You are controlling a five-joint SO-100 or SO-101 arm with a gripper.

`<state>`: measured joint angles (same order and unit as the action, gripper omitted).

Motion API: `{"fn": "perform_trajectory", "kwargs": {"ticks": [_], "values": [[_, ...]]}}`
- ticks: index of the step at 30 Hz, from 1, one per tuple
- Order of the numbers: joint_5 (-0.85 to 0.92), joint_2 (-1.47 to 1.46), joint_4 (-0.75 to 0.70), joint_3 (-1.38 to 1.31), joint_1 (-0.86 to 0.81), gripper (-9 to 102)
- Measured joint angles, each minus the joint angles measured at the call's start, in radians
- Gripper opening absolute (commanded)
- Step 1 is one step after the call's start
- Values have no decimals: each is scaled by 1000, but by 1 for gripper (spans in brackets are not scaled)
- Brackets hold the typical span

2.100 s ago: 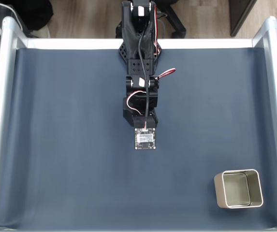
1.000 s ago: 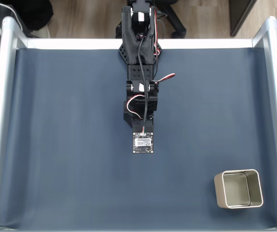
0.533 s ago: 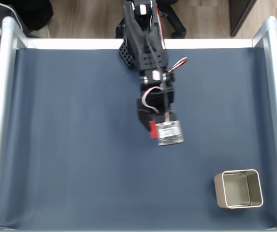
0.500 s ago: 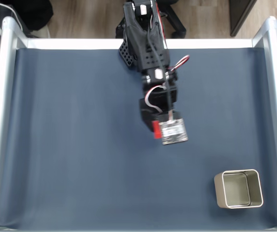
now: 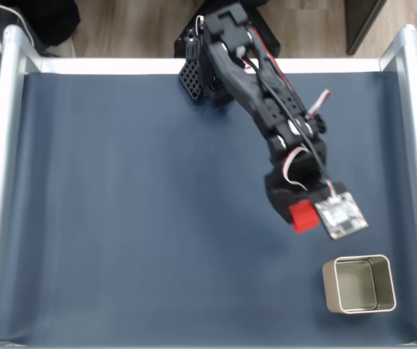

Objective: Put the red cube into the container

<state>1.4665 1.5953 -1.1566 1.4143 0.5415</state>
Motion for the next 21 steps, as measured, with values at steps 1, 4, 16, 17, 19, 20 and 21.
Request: {"fn": "perform_trajectory", "kwargs": {"ticks": [1,4,16,17,19,20,21], "values": [[0,-34,-6,-46,5,0],[3,-135,-20,-178,11,0],[15,-463,-55,-663,58,0],[15,-479,-55,-689,58,0],[15,-511,-55,-732,60,0],[15,-525,-55,-756,63,0],[15,-541,-55,-776,66,0]]}}
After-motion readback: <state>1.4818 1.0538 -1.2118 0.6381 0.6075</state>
